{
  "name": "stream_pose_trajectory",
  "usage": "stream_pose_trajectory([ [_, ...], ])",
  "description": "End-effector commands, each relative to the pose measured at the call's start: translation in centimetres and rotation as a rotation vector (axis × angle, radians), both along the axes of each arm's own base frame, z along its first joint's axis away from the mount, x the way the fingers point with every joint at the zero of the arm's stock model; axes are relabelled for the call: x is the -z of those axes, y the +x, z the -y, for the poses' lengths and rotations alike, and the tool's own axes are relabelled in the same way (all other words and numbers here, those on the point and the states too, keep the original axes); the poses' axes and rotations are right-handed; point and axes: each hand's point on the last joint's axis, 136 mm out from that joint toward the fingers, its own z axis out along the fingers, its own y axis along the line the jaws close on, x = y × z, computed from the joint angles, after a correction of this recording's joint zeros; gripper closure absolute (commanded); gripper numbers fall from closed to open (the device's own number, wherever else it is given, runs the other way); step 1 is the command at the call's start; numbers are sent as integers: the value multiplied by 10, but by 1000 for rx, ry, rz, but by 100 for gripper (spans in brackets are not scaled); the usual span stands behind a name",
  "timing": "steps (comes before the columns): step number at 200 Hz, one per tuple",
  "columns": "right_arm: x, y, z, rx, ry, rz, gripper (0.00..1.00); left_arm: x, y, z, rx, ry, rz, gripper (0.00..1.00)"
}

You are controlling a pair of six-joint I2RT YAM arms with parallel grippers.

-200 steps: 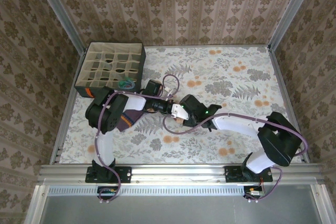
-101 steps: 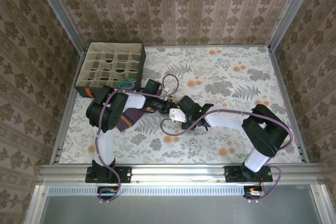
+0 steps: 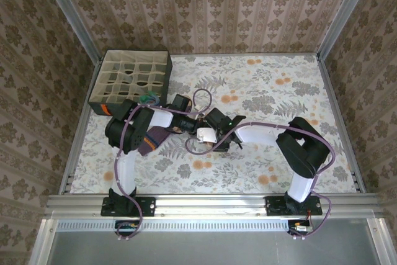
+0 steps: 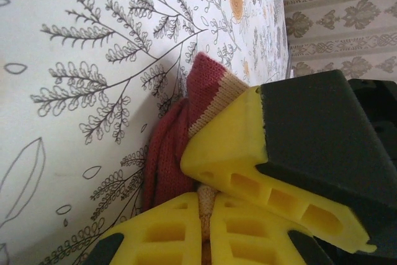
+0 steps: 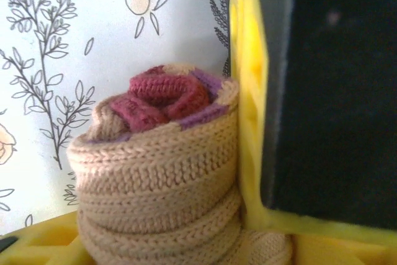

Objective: Roll the socks

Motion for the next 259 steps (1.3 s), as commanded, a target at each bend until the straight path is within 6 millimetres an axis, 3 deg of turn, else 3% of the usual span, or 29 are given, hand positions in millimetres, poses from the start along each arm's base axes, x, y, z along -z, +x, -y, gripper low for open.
stream_pose_trajectory([
  [1, 29, -15, -1, -21, -18, -171, 54, 4, -5, 0, 25, -6, -39, 99],
  [29, 37, -28, 1, -16, -41, -292, 76, -2, -3, 0, 30, -28, -40, 92],
  [61, 31, -32, -2, -5, -25, -328, 100, -12, 3, -3, 17, -47, -14, 82],
  [93, 9, -26, -3, 57, 79, -332, 100, -33, 19, -14, -29, -67, 89, 69],
  [117, -20, -14, -4, 123, 230, -317, 100, -64, 31, -24, -71, -97, 204, 61],
  [121, -25, -12, -5, 131, 256, -311, 100, -69, 41, -33, -103, -98, 226, 60],
  [161, -70, 4, -7, 196, 457, -283, 100, -129, 71, -68, -221, -133, 415, 57],
  [181, -89, 12, -10, 223, 544, -272, 100, -148, 83, -90, -284, -111, 477, 57],
  [213, -114, 28, -14, 256, 630, -219, 100, -150, 89, -123, -335, 19, 534, 57],
  [259, -146, 72, -23, 351, 702, -35, 100, -126, 105, -183, -462, 253, 539, 59],
])
